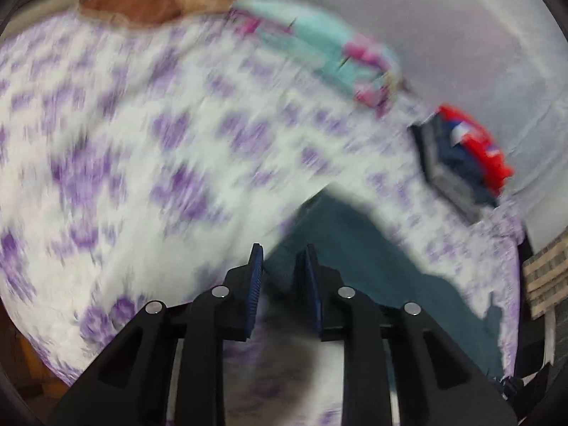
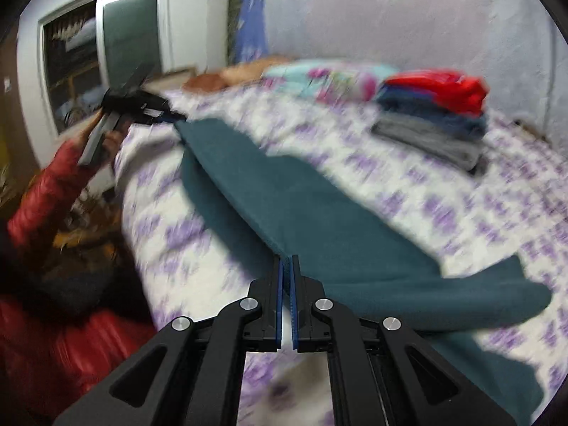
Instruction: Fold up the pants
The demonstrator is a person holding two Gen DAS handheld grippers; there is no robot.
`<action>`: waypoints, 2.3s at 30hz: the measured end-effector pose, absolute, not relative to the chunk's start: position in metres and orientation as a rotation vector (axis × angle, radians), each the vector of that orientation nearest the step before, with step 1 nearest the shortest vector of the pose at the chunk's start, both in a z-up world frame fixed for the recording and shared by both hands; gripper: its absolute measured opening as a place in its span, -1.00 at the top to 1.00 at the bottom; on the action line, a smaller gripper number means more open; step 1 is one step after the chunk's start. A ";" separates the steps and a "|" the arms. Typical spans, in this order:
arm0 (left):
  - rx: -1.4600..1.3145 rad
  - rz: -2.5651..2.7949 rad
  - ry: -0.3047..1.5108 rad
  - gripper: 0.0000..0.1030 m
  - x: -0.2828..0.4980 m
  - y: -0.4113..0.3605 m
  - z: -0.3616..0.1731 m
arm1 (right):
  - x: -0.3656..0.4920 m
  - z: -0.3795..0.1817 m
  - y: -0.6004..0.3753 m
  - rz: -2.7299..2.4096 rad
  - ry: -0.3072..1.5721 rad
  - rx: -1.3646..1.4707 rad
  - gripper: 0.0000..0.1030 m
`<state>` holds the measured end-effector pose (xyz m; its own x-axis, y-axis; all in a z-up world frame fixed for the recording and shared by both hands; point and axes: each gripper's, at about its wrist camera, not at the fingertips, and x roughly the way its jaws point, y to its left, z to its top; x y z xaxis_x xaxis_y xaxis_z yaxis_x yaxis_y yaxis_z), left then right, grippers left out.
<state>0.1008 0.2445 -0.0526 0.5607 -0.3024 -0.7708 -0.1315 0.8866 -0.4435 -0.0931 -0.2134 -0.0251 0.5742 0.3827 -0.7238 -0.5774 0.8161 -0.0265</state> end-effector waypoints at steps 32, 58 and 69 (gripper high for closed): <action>-0.008 -0.142 0.802 -0.92 0.083 0.100 -0.066 | 0.059 -0.027 -0.379 -0.104 0.848 0.285 -0.16; -0.124 -0.218 0.768 -0.92 0.080 0.115 -0.064 | -0.082 -0.009 -0.442 -0.041 0.704 0.430 0.66; -0.115 -0.211 0.768 -0.92 0.081 0.115 -0.064 | -0.111 -0.048 -0.534 -0.184 0.721 0.596 0.08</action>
<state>0.0806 0.1153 -0.0637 0.6995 -0.2306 -0.6764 0.1473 0.9727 -0.1794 -0.1111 -0.5343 -0.0484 0.7434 0.0422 -0.6675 0.3563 0.8196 0.4487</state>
